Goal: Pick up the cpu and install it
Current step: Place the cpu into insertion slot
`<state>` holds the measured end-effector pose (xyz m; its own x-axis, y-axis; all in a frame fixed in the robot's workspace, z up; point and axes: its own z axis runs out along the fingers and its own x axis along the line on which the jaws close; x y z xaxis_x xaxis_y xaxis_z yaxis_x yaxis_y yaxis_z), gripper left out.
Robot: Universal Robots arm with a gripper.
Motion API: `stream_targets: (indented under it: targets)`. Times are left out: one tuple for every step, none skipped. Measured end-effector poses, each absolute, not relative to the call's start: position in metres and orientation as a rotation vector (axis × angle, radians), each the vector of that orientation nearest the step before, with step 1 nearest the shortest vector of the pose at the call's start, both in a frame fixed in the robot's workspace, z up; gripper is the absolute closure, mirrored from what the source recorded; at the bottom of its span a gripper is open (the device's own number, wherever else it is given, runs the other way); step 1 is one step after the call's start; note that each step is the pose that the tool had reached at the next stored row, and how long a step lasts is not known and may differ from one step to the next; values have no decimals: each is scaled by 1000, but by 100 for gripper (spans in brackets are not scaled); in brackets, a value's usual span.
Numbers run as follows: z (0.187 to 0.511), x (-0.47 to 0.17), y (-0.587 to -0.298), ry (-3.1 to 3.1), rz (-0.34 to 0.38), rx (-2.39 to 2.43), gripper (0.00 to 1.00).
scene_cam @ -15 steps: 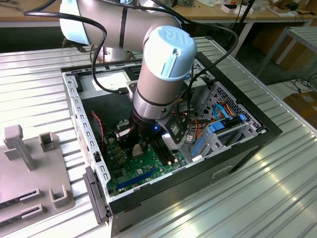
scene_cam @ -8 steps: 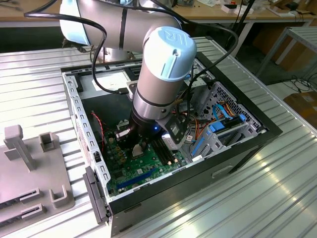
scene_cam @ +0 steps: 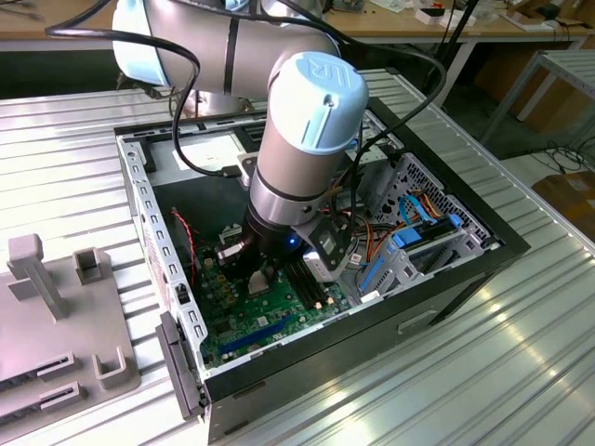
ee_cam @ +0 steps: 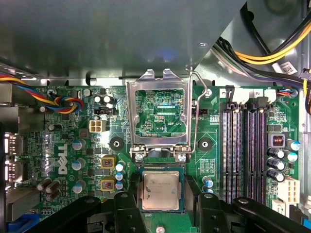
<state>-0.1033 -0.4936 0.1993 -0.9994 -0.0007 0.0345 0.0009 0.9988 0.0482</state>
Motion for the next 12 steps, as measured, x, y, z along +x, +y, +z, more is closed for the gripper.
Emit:
stream_targets:
  targets:
    - [199,-103,-494,-3106,-75,0,54]
    - [199,-103,-494,-3106,-75,0,54]
    - [199,-103,-494,-3106,-75,0,54]
    - [199,-103,-494,-3106,-75,0,54]
    - [199,-103,-494,-3106,-75,0,54]
    - [199,-103,-494,-3106,-75,0,54]
    - [199,-103,-494,-3106,-75,0,54]
    - [199,-103,-494,-3106,-75,0,54]
    - [199,-103,-494,-3106,-75,0,54]
    - [199,-103,-494,-3106,-75,0,54]
    - [199,-103,-494,-3106,-75,0,54]
    - [199,-103,-494,-3106,-75,0,54]
